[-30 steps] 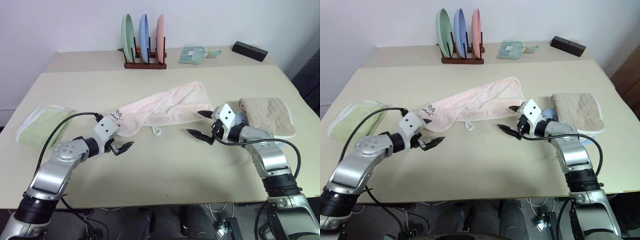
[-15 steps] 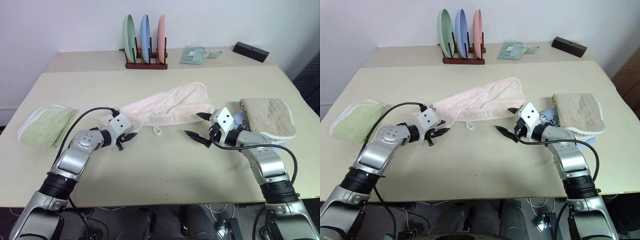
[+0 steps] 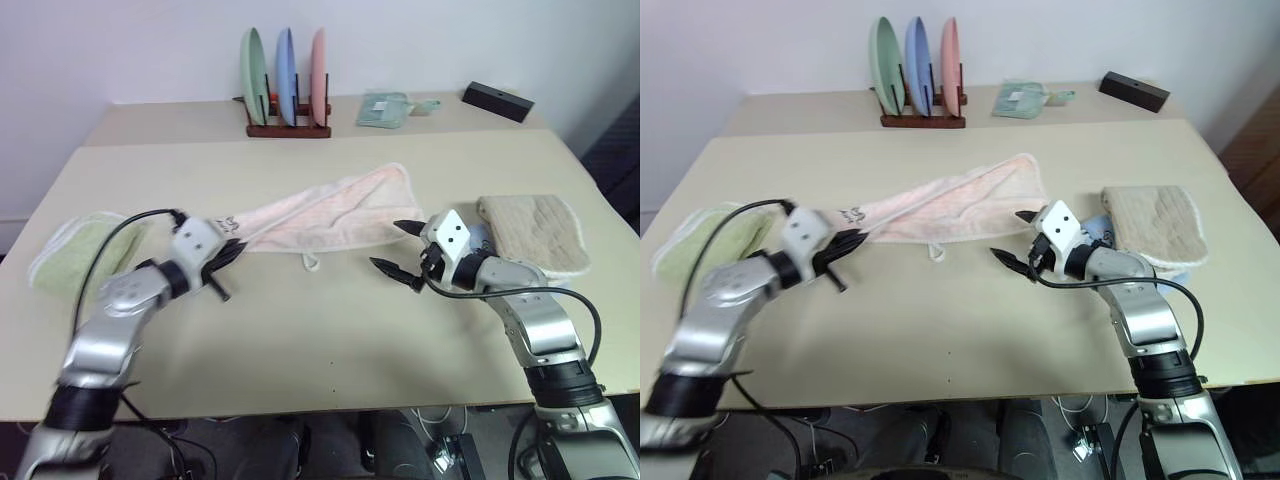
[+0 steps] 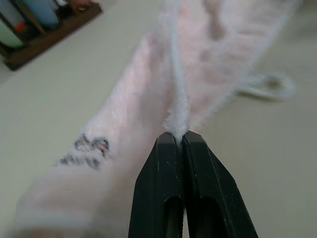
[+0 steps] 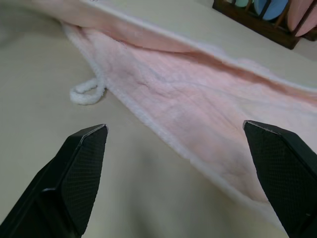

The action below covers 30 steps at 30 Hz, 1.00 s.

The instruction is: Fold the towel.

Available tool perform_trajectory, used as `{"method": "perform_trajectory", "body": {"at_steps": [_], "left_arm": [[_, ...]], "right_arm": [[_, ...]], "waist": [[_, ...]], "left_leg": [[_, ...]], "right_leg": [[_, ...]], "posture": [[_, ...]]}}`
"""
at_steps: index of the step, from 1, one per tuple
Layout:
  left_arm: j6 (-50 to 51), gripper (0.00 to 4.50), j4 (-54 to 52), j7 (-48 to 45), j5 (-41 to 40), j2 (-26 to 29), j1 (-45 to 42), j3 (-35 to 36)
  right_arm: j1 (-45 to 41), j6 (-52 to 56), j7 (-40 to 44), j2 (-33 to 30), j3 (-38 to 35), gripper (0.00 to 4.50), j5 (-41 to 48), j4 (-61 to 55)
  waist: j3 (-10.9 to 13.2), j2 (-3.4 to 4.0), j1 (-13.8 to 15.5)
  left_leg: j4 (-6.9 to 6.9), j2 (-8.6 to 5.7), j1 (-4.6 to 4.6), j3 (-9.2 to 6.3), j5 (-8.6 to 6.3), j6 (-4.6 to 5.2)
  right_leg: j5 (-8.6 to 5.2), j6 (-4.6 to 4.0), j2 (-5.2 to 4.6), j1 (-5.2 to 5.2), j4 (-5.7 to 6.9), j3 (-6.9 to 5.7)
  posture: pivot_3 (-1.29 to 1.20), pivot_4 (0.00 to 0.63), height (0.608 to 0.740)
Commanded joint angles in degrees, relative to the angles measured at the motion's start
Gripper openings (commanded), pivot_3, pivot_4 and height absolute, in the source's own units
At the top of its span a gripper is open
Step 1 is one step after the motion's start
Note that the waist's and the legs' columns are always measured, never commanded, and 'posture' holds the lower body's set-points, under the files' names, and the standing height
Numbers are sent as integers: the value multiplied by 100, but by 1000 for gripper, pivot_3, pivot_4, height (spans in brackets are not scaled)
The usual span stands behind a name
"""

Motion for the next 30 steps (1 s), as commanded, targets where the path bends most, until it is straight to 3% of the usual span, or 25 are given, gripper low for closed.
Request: {"method": "perform_trajectory", "body": {"at_steps": [1, 8, 14, 18, 30], "left_arm": [[114, 88, -634, -109, -164, 201, 670, 595], [-47, 88, -979, 77, 147, 131, 2012, 1131], [20, 88, -1011, 213, 63, -5, 2044, 1196], [-14, 88, -932, 212, 63, 9, 1982, 1172], [-28, 88, -706, 165, 86, 26, 1679, 966]], "right_arm": [[-333, -307, 163, -51, 101, 4500, -118, 164], [-1221, -1674, 99, -189, 630, 4500, -1182, 1660], [-1616, -2852, 110, -551, 952, 4500, -1931, 2602], [-1917, -3614, -374, -708, 1159, 4500, -2611, 3322], [-2756, -4682, -1675, -372, 1543, 4500, -3625, 4713]], "waist": [[1, 2, 45], [5, -1, 102], [6, 0, 79], [7, 2, 56], [7, 2, 64]], "left_leg": [[0, 0, 0, 0, 0, 0], [2, 0, -1, 3, -3, 6], [2, -1, 0, 4, -4, 5], [1, 2, 1, 8, -3, 4], [0, 2, 0, 9, -3, 3]], "right_leg": [[0, 0, 1, 1, 0, 0], [0, -1, 0, 7, -5, -2], [0, 0, 0, 6, -6, -4], [0, -1, 1, 3, -4, -3], [0, -2, 3, 3, -4, 0]], "posture": [[0, 150, 735], [0, 150, 735], [0, 150, 735], [0, 150, 735], [0, 150, 735]]}}
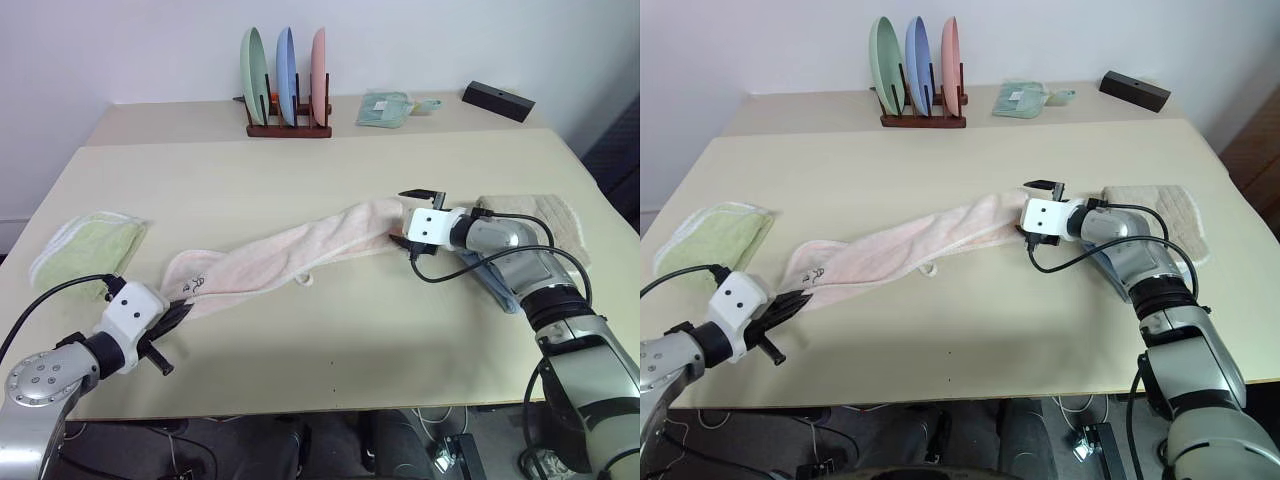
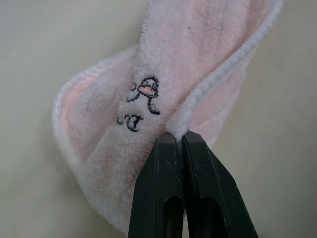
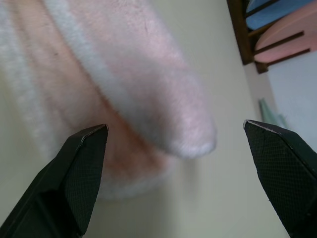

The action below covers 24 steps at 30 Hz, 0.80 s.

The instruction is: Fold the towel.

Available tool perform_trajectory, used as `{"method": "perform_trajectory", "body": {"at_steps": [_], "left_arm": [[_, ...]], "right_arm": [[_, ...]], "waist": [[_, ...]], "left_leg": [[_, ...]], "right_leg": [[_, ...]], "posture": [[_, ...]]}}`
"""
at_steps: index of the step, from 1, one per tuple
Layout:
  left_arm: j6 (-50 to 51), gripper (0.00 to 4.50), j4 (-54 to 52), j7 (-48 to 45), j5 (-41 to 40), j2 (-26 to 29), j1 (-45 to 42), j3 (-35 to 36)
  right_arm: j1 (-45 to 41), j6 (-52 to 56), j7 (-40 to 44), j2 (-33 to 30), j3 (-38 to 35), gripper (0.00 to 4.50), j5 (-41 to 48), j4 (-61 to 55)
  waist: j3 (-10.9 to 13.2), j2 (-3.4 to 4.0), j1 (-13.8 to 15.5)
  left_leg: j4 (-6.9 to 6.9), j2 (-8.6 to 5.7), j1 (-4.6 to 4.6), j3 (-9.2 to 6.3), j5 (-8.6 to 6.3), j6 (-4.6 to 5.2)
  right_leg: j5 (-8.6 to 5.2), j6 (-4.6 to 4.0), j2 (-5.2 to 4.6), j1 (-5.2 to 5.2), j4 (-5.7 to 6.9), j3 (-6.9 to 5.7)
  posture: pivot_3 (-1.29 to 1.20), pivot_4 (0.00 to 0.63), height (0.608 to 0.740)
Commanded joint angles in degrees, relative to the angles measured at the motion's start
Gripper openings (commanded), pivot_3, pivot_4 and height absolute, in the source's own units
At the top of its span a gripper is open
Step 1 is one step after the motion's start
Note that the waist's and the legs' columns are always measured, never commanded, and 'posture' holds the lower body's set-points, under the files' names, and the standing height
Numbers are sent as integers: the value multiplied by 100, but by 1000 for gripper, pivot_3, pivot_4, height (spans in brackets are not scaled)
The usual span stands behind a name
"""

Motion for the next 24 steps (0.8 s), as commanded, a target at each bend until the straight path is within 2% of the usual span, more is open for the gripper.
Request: {"method": "perform_trajectory", "body": {"at_steps": [1, 3, 6, 10, 13, 17, 19, 24], "left_arm": [[-84, 88, -13, 11, 12, 11, -84, -18], [-100, 88, -42, 19, 11, -10, -84, -57], [-133, 0, -56, 58, 42, -55, -64, -87], [-187, 0, -54, 89, 63, -120, 44, -35], [-243, 0, -20, 98, 69, -149, 85, -10], [-283, 0, 227, 162, 31, -151, -196, 84], [-358, 0, 551, 273, 50, -122, -634, 121], [-637, 0, 2211, 857, 407, 6, -2878, -79]], "right_arm": [[-368, -364, -561, 106, 147, 4500, -390, 264], [-501, -554, -730, 163, 286, 4500, -586, 472], [-667, -819, -1139, 142, 508, 3587, -967, 790], [-662, -1144, -1260, 52, 462, 1681, -900, 832], [-588, -1262, -1141, -55, 354, 58, -733, 692], [-575, -1295, -882, -224, 195, 58, -447, 474], [-655, -1208, -728, -281, 90, 58, -269, 406], [-1476, -870, -980, -401, -58, 58, -413, 725]], "waist": [[0, 0, -3], [0, 0, -5], [1, 1, -9], [1, 1, -2], [1, 1, -4], [1, 2, 5], [2, 3, 10], [4, 2, 11]], "left_leg": [[0, 0, 0, 0, 0, 0], [0, 0, 0, 0, 1, -1], [0, 0, 1, 1, 1, -2], [0, -1, -1, 1, 1, -2], [0, 0, 1, 1, 1, -2], [0, 0, 0, 0, 1, -2], [0, 0, 1, -1, 2, -4], [2, 2, -3, -7, 11, -19]], "right_leg": [[0, 0, 0, 0, 0, 0], [0, 0, 1, -1, 1, 1], [0, -1, 3, -2, 2, 3], [0, -1, 11, -2, 0, 4], [0, -1, 14, -2, 2, 7], [0, -1, 16, -1, 1, 8], [0, -1, 17, -1, 2, 8], [9, -13, 24, -5, 4, 6]], "posture": [[0, 150, 735], [0, 150, 735], [0, 150, 735], [0, 150, 735], [0, 150, 735], [0, 150, 735], [0, 150, 735], [0, 150, 735]]}}
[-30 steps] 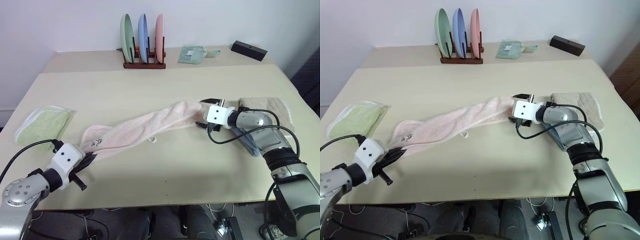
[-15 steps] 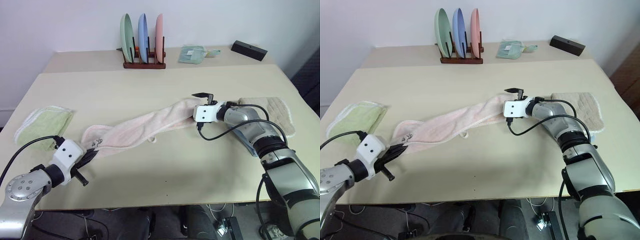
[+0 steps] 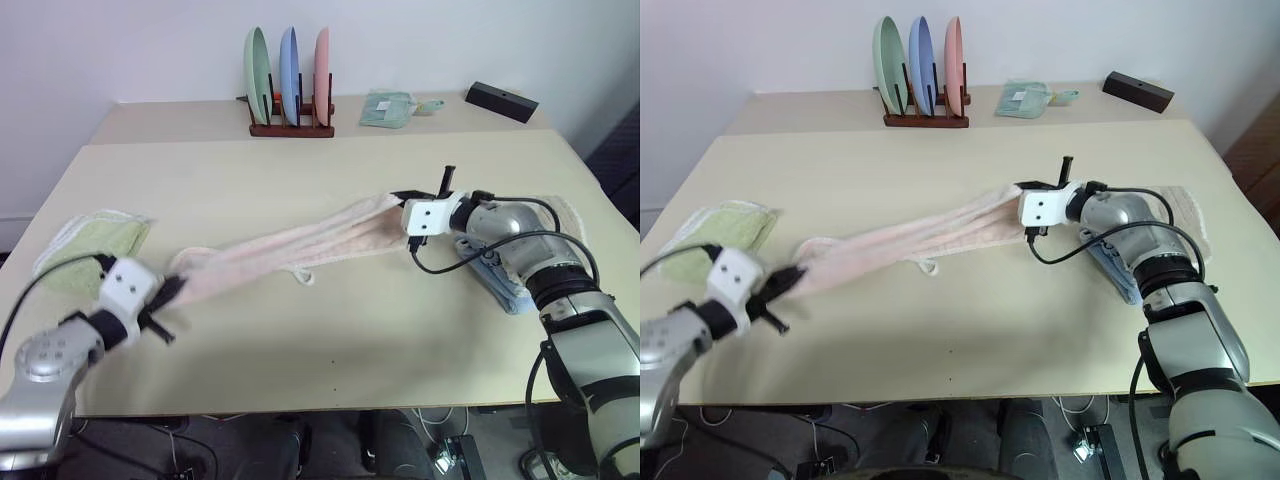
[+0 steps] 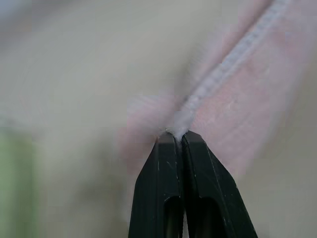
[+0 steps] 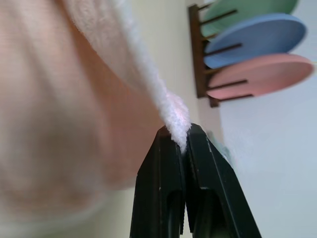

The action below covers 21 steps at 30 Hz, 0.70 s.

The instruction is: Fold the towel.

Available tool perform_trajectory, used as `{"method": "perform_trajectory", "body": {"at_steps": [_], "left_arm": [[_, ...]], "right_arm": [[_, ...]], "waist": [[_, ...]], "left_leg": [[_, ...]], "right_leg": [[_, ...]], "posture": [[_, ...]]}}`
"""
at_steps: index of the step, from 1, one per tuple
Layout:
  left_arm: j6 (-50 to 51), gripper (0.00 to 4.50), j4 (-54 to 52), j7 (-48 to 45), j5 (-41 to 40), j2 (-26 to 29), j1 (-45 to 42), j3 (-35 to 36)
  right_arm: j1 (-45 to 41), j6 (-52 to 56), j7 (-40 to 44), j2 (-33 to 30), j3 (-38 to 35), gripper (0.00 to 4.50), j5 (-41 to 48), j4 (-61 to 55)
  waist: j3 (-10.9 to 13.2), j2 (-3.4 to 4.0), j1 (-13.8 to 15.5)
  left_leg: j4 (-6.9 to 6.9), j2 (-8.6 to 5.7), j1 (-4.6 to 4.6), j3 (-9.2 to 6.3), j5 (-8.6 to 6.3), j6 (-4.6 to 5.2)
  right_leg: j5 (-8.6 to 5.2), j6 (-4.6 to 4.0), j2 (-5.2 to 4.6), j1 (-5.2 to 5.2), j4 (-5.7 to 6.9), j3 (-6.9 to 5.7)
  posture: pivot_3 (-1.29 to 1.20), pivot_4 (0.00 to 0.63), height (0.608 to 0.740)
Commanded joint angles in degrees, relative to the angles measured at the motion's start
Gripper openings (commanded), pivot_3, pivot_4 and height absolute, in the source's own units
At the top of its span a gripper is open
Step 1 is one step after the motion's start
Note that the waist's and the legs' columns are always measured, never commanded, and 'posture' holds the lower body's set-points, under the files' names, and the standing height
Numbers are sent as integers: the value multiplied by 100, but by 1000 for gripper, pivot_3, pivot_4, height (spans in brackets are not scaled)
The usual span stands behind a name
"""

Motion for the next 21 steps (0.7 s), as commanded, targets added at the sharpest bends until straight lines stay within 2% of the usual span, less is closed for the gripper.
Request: {"method": "perform_trajectory", "body": {"at_steps": [1, 4, 7, 9, 10, 13, 19, 21], "left_arm": [[-458, 0, 1069, 438, 322, 193, -1439, -69], [-902, 0, 2398, 864, 514, 281, -3171, -128], [-1290, 0, 3387, 1087, 594, 378, -4360, -145], [-1504, 0, 3776, 1014, 608, 485, -4920, -211], [-1585, 0, 3801, 896, 617, 551, -4960, -256], [-1567, 0, 3445, 562, 492, 716, -4477, -223], [-771, 0, 1699, -192, -226, 887, -2388, 216], [-255, 0, 519, -763, -620, 885, -700, 555]], "right_arm": [[-883, 212, -369, -171, -285, 58, -64, 213], [-1610, 344, -785, -268, -222, 58, -332, 617], [-2116, 382, -1043, -342, -267, 58, -383, 827], [-2374, 376, -1029, -416, -384, 58, -245, 817], [-2387, 354, -894, -443, -460, 58, -96, 752], [-2056, 239, -257, -585, -599, 58, 309, 339], [-386, 980, 1647, -867, -893, 58, 1688, -1615], [999, 2082, 2822, -1328, -859, 58, 2566, -3054]], "waist": [[0, 0, -14], [9, -14, -17], [8, -16, -70], [9, -18, -135], [9, -18, -161], [8, -15, -255], [12, -12, -373], [14, -8, -338]], "left_leg": [[0, 0, -1, 0, 1, -3], [0, 2, -8, 0, 2, -4], [-16, 7, -24, 1, 2, -6], [-25, 4, -46, 2, 2, -5], [-8, 4, -94, 2, 2, -5], [-4, 1, -108, 4, 2, -4], [-5, 2, -105, -1, 1, -1], [6, 2, -111, 0, 1, -1]], "right_leg": [[1, -1, 0, -1, 1, 0], [2, -1, 3, -12, 5, 0], [2, -2, 6, -36, -8, 1], [2, 0, 1, -63, -8, 2], [3, 1, -5, -109, 0, 2], [5, 3, -12, -130, 12, 2], [5, 4, -9, -130, 7, 7], [11, -1, -7, -135, 18, 9]], "posture": [[0, 150, 735], [0, 150, 735], [0, 150, 735], [0, 150, 735], [0, 150, 735], [0, 150, 735], [0, 150, 735], [0, 150, 735]]}}
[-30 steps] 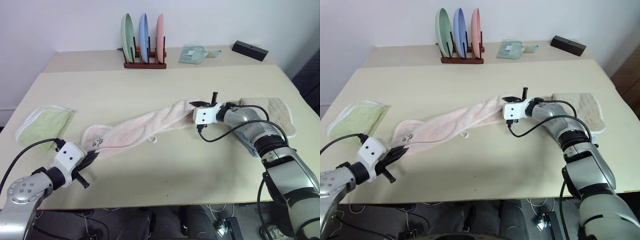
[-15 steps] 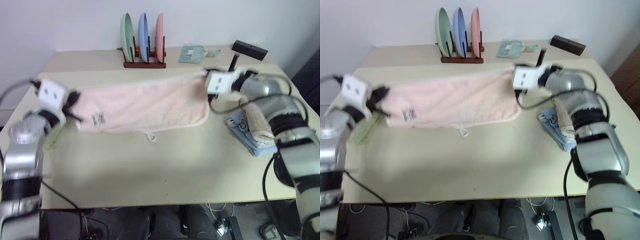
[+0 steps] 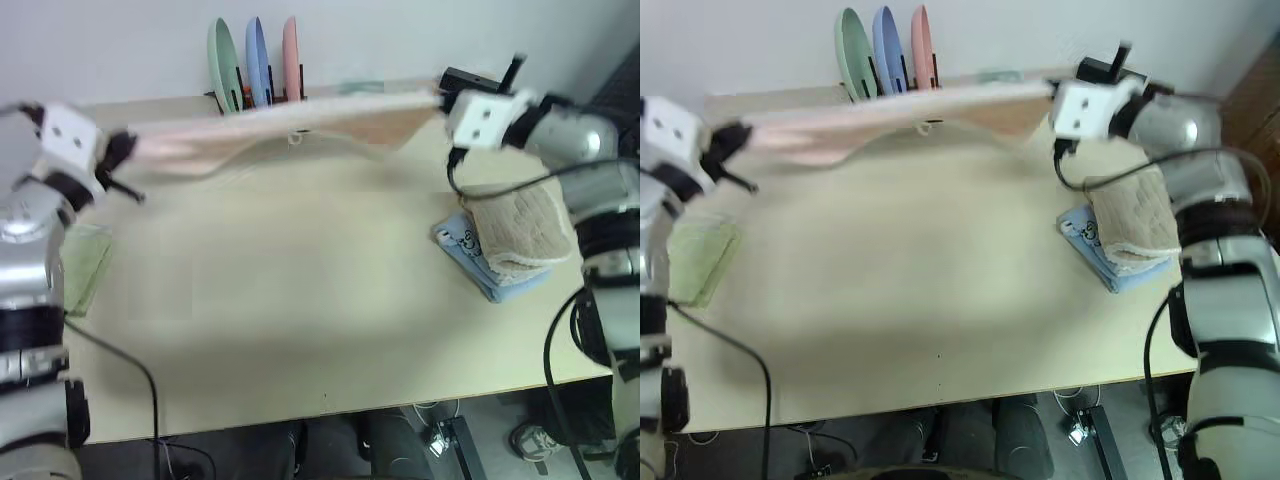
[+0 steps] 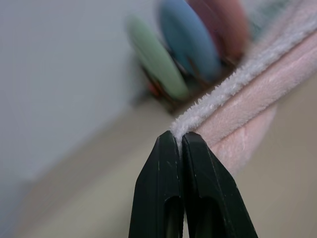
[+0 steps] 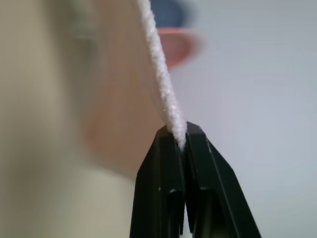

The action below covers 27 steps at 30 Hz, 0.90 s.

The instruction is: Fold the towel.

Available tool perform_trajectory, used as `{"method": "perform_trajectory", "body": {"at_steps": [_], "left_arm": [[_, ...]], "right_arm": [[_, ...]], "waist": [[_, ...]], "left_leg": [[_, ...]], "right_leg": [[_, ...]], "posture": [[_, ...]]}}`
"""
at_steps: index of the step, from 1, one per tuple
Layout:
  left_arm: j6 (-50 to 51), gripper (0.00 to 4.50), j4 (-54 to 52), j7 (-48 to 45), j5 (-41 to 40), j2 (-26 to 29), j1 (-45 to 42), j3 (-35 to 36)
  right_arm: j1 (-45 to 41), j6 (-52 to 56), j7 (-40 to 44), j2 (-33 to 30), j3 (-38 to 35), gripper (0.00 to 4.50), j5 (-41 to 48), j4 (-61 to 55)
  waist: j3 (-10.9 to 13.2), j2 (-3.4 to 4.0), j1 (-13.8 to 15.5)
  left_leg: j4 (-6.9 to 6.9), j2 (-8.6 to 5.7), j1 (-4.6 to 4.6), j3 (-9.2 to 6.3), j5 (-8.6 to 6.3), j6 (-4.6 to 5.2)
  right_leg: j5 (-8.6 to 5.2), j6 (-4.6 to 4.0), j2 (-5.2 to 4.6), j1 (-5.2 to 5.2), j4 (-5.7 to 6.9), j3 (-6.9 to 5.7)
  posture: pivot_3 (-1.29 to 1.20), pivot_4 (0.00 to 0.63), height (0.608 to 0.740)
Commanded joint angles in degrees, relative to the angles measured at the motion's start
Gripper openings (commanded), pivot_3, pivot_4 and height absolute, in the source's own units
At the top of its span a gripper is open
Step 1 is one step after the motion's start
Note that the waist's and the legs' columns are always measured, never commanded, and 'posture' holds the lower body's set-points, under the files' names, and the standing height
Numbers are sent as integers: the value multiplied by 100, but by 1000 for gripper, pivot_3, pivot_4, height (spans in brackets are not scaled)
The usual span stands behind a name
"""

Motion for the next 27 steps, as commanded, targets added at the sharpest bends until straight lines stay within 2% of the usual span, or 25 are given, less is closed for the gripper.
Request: {"method": "perform_trajectory", "body": {"at_steps": [1, 7, 8, 12, 15, 19, 22, 27], "left_arm": [[734, 0, -1684, -730, -624, 235, 1904, 808], [1444, 0, -2973, -1248, -1010, 239, 4036, 1358], [1548, 0, -3118, -1320, -1076, 204, 4316, 1446], [1660, 0, -3323, -1375, -1155, 156, 4760, 1594], [1580, 0, -3141, -1218, -1008, 196, 4543, 1493], [1510, 0, -2686, -941, -846, 213, 3758, 1179], [1236, 0, -2117, -736, -499, 220, 3078, 768], [870, 0, -1289, -596, -132, 208, 2300, 263]], "right_arm": [[1486, 1516, 1578, -786, -228, 58, 1288, -2039], [3206, 3260, 2556, -1734, -708, 58, 2201, -3863], [3429, 3485, 2688, -1888, -808, 58, 2332, -4056], [3805, 3838, 2869, -2127, -1086, 58, 2514, -4371], [3578, 3715, 2725, -1957, -1075, 58, 2306, -4177], [2946, 3377, 2467, -1477, -827, 58, 1921, -3576], [2309, 2874, 2251, -1004, -491, 58, 1384, -2712], [1517, 2270, 2046, -458, -151, 58, 844, -1503]], "waist": [[-1, 7, 48], [19, 25, 281], [18, 27, 336], [20, 22, 408], [21, 21, 400], [20, 21, 374], [19, 21, 363], [20, 21, 358]], "left_leg": [[2, 5, 7, 3, -1, 1], [20, 5, 23, 20, -5, 7], [21, 6, 28, 19, -19, 33], [18, 18, 91, 31, -32, 51], [17, 23, 119, 38, -39, 60], [15, 26, 121, 43, -39, 58], [13, 27, 124, 50, -21, 24], [10, 29, 118, 77, -20, 22]], "right_leg": [[2, -1, 3, 3, 5, 8], [19, -10, 7, 27, -4, 27], [20, -12, 8, 36, -8, 28], [15, -13, 23, 106, -26, 38], [12, -8, 26, 134, -34, 38], [16, -5, 29, 130, -32, 39], [17, -5, 30, 128, -32, 41], [23, 2, 34, 106, -24, 64]], "posture": [[0, 150, 735], [0, 150, 735], [0, 150, 735], [0, 150, 735], [0, 150, 735], [0, 150, 735], [0, 150, 735], [0, 150, 735]]}}
